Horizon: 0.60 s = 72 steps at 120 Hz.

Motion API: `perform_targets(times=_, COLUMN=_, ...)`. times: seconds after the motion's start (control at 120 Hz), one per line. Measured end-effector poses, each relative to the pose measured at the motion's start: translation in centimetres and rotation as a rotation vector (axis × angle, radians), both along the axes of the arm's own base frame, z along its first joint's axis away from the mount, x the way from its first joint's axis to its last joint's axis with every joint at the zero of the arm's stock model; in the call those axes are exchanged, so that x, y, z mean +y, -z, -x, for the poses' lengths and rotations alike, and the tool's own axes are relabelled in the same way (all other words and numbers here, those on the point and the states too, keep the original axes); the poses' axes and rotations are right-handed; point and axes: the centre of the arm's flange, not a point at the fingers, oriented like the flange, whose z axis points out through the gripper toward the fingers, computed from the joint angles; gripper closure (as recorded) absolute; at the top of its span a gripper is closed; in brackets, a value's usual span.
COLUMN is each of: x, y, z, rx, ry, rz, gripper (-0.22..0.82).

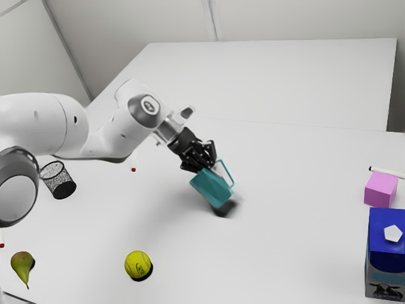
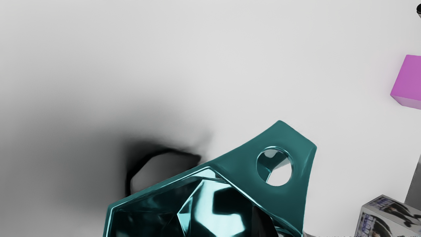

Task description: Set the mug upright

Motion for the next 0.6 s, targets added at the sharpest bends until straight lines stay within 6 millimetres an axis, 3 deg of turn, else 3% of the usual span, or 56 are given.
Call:
perform_targets(times=0.133, x=0.7, y=-1.4, z=0.3, rx=-0.007, ry=0.025, rz=-0.096, gripper=0.79)
perform_targets(times=0.258, x=1.6, y=-1.6, z=0.6, rx=-0.015, ry=0.021, rz=-0.229, gripper=0.79)
perform_targets(times=0.442, x=0.8, y=-2.4, z=0.5, rx=-0.064, ry=0.033, rz=-0.445, gripper=0.79)
perform_targets(times=0.6, x=0.8, y=-2.0, z=1.2, rx=-0.051, ry=-0.026, rz=-0.547, gripper=0.79)
